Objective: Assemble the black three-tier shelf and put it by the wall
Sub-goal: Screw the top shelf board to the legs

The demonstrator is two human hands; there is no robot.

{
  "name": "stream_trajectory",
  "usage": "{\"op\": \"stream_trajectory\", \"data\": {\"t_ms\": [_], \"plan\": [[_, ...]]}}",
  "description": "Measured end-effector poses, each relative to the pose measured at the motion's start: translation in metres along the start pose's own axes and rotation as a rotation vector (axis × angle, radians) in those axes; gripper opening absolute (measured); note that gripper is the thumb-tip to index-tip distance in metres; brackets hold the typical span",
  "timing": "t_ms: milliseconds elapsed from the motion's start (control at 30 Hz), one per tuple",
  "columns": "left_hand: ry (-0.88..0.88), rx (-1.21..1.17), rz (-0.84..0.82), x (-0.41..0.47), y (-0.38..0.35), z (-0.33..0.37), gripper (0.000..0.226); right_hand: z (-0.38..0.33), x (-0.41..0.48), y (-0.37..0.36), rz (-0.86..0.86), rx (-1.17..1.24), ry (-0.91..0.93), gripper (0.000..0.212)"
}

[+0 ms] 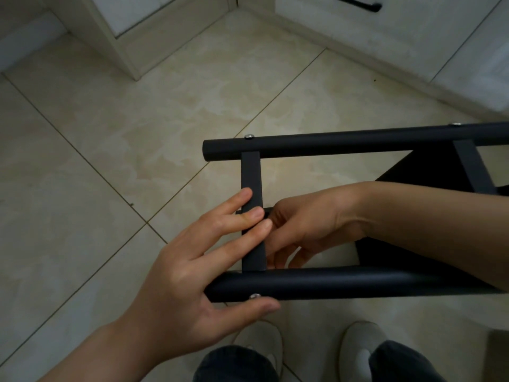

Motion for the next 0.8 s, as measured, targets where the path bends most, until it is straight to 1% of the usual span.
{"op": "stream_trajectory", "data": {"t_ms": [267,367,533,700,800], "plan": [[0.01,-0.021,0.005,-0.0021,0.0004,-0.0005,0.064,0.0016,-0.0022,-0.0003,-0.047,0.07,0.012,0.013],[0.03,-0.055,0.012,-0.0008,0.0013,-0.0005,0.057,0.0016,-0.0026,0.0007,-0.044,0.063,-0.003,0.014],[0.059,-0.08,0.01,-0.0004,0.0009,-0.001,0.059,0.004,0.0041,-0.0028,-0.022,0.049,-0.021,0.014],[0.054,-0.086,0.011,-0.0003,0.001,-0.0008,0.059,0.0018,-0.0038,-0.0031,-0.081,0.09,0.02,0.016],[0.054,-0.088,0.01,0.0,0.0005,-0.0013,0.06,0.0021,-0.0052,0.0003,-0.065,0.064,0.02,0.018]]}}
Point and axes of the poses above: each hand's wrist, its own x-axis towards the middle knuckle, its own y-axis out of the back of the hand, z = x × y, the point moved 8 cm from there along x, towards the middle knuckle, and after that the axes turned 9 degrees about -y, right-handed, at the moved point
